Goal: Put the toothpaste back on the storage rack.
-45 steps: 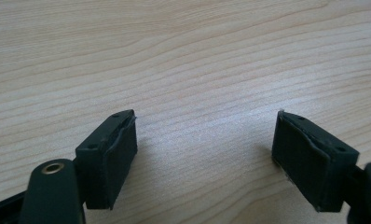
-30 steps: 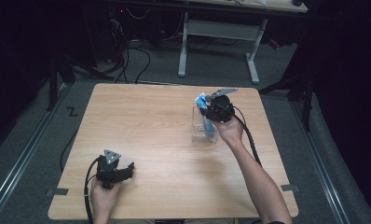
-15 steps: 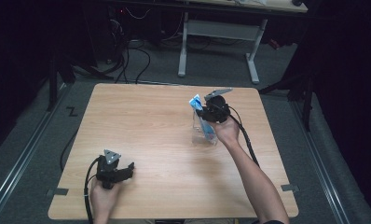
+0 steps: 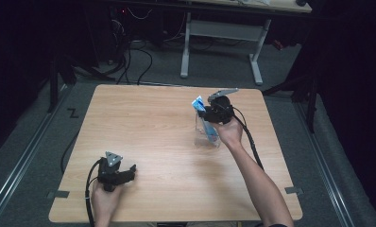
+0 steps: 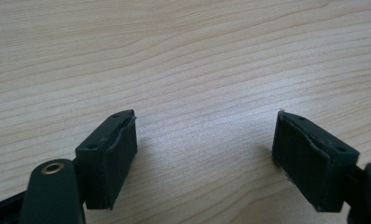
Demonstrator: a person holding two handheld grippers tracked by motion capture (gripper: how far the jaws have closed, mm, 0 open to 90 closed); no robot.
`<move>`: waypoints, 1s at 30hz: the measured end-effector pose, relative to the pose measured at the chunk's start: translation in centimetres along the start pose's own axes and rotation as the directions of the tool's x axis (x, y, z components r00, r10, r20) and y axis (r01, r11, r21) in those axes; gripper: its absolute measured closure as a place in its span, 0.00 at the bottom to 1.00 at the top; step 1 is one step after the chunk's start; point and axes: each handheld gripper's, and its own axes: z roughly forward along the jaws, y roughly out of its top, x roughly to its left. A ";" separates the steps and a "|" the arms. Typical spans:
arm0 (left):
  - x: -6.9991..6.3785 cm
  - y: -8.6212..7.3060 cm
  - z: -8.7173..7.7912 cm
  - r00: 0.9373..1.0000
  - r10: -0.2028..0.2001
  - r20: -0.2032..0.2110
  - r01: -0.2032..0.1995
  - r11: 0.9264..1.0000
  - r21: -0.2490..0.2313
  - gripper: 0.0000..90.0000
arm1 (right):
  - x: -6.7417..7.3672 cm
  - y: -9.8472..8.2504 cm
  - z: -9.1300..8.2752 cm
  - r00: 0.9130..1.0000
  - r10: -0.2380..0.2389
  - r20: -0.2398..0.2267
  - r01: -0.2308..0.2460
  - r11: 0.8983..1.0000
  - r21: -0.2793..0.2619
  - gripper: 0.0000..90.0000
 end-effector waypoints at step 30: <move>0.0 0.0 0.0 1.000 0.001 0.000 -0.001 1.000 0.001 0.25 | -2.8 -0.9 -5.1 0.996 0.081 0.047 -0.076 0.992 -0.104 0.53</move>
